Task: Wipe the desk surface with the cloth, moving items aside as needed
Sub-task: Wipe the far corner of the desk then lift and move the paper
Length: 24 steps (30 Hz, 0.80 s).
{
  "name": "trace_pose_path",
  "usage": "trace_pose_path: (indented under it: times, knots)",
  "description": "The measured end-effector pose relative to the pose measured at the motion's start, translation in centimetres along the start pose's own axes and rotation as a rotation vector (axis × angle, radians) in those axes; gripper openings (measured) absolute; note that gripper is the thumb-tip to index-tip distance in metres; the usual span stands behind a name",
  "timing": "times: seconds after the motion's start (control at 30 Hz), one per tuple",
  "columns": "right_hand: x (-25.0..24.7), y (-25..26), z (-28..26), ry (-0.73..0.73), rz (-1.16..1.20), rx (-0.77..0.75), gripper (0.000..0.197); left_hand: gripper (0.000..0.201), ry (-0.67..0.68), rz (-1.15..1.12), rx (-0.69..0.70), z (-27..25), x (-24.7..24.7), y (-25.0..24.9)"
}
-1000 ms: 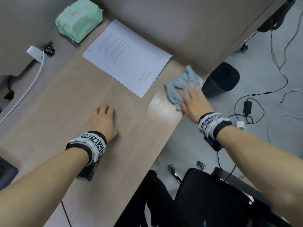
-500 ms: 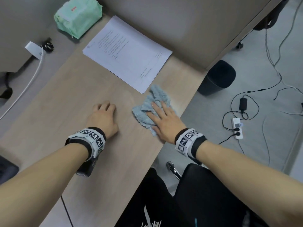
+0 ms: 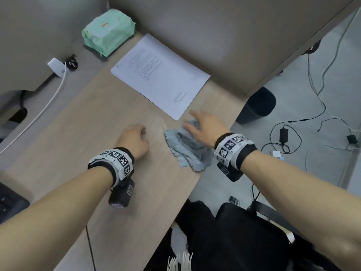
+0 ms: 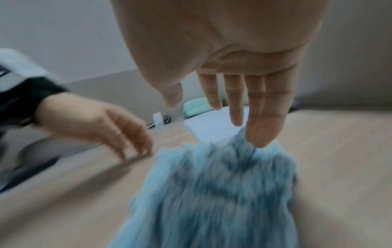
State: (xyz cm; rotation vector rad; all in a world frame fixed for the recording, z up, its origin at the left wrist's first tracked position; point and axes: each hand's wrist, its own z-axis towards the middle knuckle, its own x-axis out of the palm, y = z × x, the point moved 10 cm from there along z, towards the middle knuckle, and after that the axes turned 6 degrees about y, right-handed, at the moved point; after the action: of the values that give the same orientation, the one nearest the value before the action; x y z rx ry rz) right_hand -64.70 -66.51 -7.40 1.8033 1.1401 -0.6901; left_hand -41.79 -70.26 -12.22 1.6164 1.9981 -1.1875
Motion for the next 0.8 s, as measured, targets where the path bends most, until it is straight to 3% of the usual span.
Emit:
trace_pose_path:
  times: [0.1,0.23,0.37,0.43,0.5,0.67,0.8]
  knots:
    - [-3.8,-4.2,3.8,-0.077,0.394,0.222,0.06,0.034,0.009,-0.362,-0.12,1.2,-0.3,0.1]
    - [-4.5,-9.1,8.4,-0.081,1.055,0.503,0.036,0.048,-0.035,-0.702,-0.263,3.1,-1.1,0.0]
    - [-3.2,-11.0,11.3,-0.037,1.451,0.595,0.018,0.025,-0.067,-0.976,-0.362,5.1,-1.7,-1.1]
    - [-3.1,-11.0,12.4,-0.017,1.485,0.591,0.011,0.009,-0.048,-1.039,-0.392,5.9,-1.4,-1.9]
    - [-3.3,-10.7,13.1,0.025,1.435,0.612,0.008,0.02,-0.023,-1.119,-0.444,6.5,-0.8,-2.6]
    - [-3.5,-9.6,14.3,0.124,1.245,0.59,0.022,0.018,-0.038,-1.144,-0.471,6.8,-0.6,-4.1]
    - [-4.2,-8.2,14.0,0.132,1.144,0.532,0.004,0.017,-0.067,-1.163,-0.48,6.1,-0.8,-4.1]
